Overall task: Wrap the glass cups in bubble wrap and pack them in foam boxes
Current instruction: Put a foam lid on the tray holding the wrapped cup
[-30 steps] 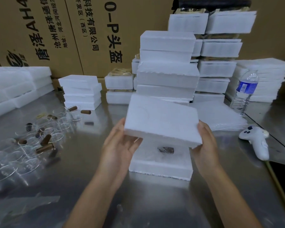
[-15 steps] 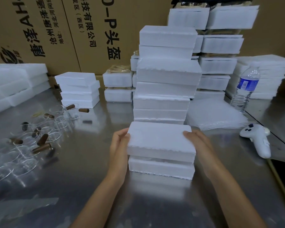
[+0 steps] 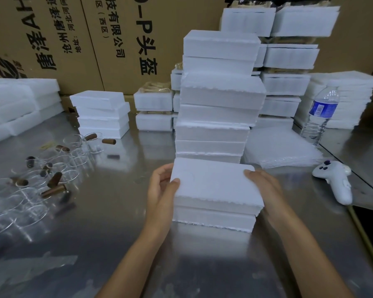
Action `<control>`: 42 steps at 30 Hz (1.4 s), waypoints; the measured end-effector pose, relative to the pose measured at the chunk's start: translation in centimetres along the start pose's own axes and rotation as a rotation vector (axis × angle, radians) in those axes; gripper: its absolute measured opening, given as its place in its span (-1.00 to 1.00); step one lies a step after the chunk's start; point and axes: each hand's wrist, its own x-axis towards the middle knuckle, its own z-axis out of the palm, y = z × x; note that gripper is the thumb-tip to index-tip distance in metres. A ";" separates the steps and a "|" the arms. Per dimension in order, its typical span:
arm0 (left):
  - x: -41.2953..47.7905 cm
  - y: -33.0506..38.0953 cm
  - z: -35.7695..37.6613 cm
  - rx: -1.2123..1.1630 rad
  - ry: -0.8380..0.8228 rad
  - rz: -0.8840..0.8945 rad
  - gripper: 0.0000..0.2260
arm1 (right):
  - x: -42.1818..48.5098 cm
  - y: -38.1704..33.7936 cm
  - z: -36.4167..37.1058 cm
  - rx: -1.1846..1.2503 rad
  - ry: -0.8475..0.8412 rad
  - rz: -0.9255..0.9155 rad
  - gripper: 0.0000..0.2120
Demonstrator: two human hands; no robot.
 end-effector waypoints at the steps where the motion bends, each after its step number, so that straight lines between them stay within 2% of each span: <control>1: 0.3 0.0 0.0 0.003 -0.006 -0.013 -0.76 | 0.0 0.1 0.0 0.004 0.013 0.000 -0.76; 5: 1.3 -0.2 0.0 0.017 -0.028 -0.060 -0.77 | 0.4 0.6 0.1 0.007 0.044 0.007 -0.81; 10: 2.4 -0.5 -0.4 0.112 -0.157 -0.113 -0.65 | 0.7 0.9 0.1 -0.001 0.077 0.019 -0.86; 16: 3.6 -0.9 -0.3 0.194 -0.185 -0.104 -0.67 | 0.7 1.2 0.4 -0.012 0.071 0.084 -0.63; 20: 3.5 -1.5 -0.4 0.199 -0.165 -0.106 -0.69 | 0.5 1.1 0.4 -0.027 0.039 0.110 -0.58; 29: 2.6 -0.8 -1.4 0.146 -0.285 -0.234 -0.69 | 0.2 0.5 -0.3 -0.047 -0.031 0.124 -0.76; 34: 2.7 -0.5 -1.7 0.141 -0.320 -0.278 -0.69 | -0.7 0.5 -0.2 -0.040 -0.045 0.086 -0.79; 38: 2.7 -0.4 -1.8 0.115 -0.321 -0.334 -0.70 | -1.8 0.3 0.3 0.034 -0.031 0.087 -0.70; 42: 2.7 -1.0 -1.6 0.109 -0.233 -0.469 -0.54 | -4.0 0.8 0.2 0.216 -0.101 0.150 -0.56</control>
